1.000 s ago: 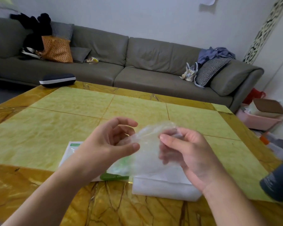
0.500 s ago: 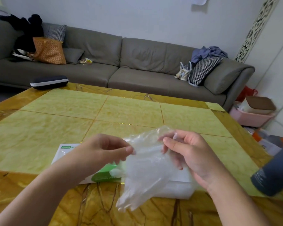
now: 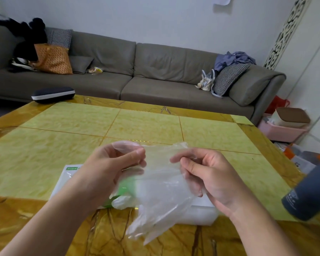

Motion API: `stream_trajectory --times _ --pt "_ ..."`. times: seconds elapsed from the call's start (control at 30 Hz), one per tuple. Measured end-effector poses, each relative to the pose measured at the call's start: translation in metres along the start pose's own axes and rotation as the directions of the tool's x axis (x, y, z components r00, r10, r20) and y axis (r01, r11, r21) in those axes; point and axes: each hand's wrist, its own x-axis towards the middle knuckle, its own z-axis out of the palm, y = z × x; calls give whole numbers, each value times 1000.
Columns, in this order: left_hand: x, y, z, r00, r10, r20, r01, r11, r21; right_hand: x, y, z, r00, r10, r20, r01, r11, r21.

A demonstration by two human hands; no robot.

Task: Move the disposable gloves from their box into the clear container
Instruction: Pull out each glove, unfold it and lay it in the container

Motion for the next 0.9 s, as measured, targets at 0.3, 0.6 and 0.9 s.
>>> stream_trajectory --times 0.3,0.6,0.9 --pt "9 1 -16 996 54 -67 -65 982 -177 -1 -1 -7 995 52 -88 -55 998 -29" --pt "7 3 -23 1000 1 -10 5 844 537 3 2 -29 906 129 -404 -176 981 -80" --pt "-3 -20 45 771 531 353 -507 175 844 6 18 -26 893 159 -421 -395 725 -565"
